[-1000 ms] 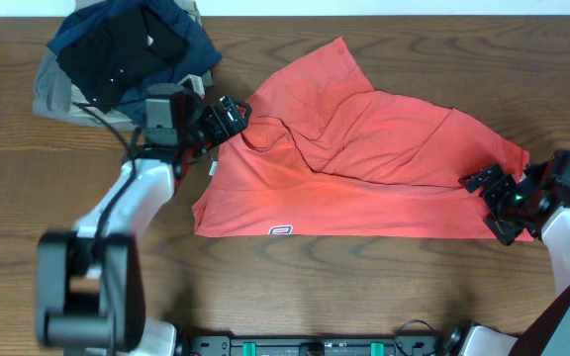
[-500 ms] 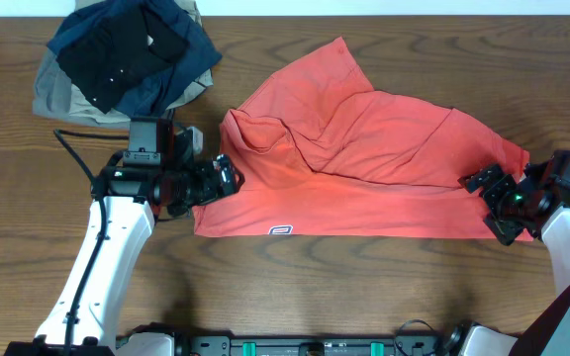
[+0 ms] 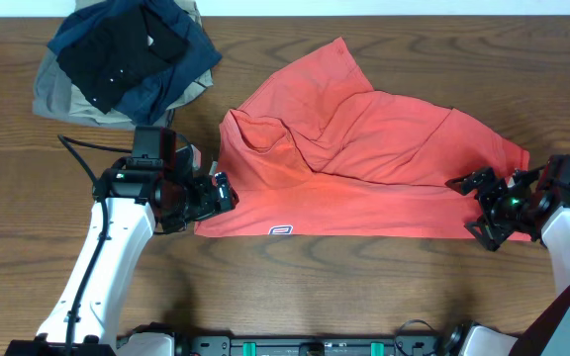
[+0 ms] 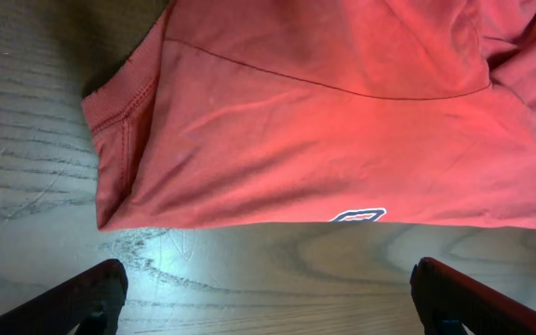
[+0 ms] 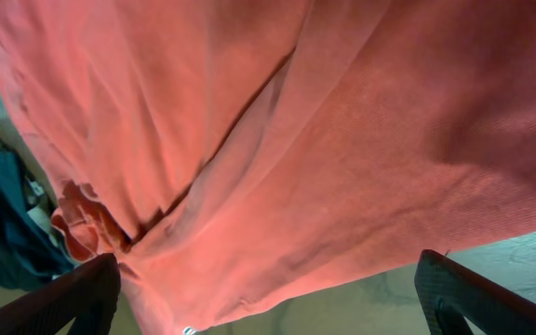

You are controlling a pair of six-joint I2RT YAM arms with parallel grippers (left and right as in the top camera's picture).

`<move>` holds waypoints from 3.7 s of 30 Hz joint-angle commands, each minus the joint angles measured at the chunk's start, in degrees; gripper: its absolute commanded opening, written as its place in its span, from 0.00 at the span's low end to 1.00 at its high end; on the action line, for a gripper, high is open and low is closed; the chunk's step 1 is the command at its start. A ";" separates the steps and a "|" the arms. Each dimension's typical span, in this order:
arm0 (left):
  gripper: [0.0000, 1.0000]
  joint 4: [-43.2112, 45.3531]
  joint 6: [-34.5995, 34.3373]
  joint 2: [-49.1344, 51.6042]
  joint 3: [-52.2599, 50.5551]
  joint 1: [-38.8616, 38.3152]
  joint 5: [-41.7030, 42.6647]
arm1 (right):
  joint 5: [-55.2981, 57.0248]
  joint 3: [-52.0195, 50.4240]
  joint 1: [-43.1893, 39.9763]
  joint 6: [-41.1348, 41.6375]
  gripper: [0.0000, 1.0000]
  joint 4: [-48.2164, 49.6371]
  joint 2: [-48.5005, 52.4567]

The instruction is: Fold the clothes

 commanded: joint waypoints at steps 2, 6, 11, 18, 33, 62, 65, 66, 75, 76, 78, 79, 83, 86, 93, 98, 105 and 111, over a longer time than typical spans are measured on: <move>0.98 -0.46 2.10 0.26 2.45 -1.22 -0.66 | -0.81 0.52 0.70 0.04 0.99 -0.07 -0.68; 0.98 -1.68 4.20 0.33 9.14 -6.51 -2.84 | 2.75 0.46 0.70 0.04 0.99 0.17 -0.68; 0.98 -1.60 4.15 3.06 19.98 -15.39 -13.84 | 6.93 0.35 0.87 -0.02 0.99 -0.55 -0.68; 0.98 3.78 4.46 14.97 30.34 -19.37 -22.12 | 8.68 0.33 2.23 -3.45 0.99 -0.70 -0.66; 0.98 4.33 5.05 26.01 30.60 -18.82 -22.10 | 8.11 0.33 2.27 -6.32 0.94 0.35 -0.68; 0.06 -2.14 -1.14 26.03 16.44 -18.23 -17.57 | 33.75 4.02 3.19 -7.28 0.01 -3.58 1.49; 0.06 -1.68 -1.90 26.03 13.97 -17.49 -17.57 | 35.67 4.00 3.19 -5.84 0.01 -3.37 2.99; 0.06 -0.63 -1.86 26.03 12.92 -17.09 -17.59 | 35.95 4.00 3.19 -5.77 0.01 -2.86 3.50; 0.06 7.23 0.11 26.03 7.04 -12.92 -17.55 | 35.91 4.00 3.19 -7.74 0.01 3.15 6.10; 0.06 7.58 0.13 26.03 6.93 -12.57 -17.55 | 35.91 4.00 3.19 -7.72 0.01 3.63 6.10; 0.06 7.98 0.09 26.03 6.88 -12.13 -17.53 | 35.89 4.00 3.19 -7.69 0.01 4.28 6.16; 0.06 8.15 0.09 26.03 6.88 -12.00 -17.55 | 35.89 3.96 3.19 -7.69 0.01 4.46 6.19; 0.06 8.83 0.09 26.10 6.45 -11.96 -17.55 | 35.89 2.67 3.21 -8.52 0.01 6.36 6.36; 0.06 8.96 -0.02 26.10 5.31 -11.96 -17.55 | 36.28 0.83 3.19 -8.55 0.01 8.04 6.69; 0.06 11.28 -2.97 26.10 1.05 -11.89 -17.05 | 36.54 -0.68 3.19 -8.55 0.01 11.13 9.14; 0.06 12.52 -4.07 26.10 -1.68 -11.89 -16.24 | 36.54 -0.76 3.17 -8.55 0.01 12.13 12.85; 0.06 10.01 -4.20 26.10 -1.90 -11.91 -13.14 | 36.50 -0.76 3.15 -7.13 0.01 10.86 15.67; 0.06 5.33 -6.67 26.10 -2.05 -11.76 -10.49 | 34.58 -0.66 1.92 -2.71 0.01 5.05 15.56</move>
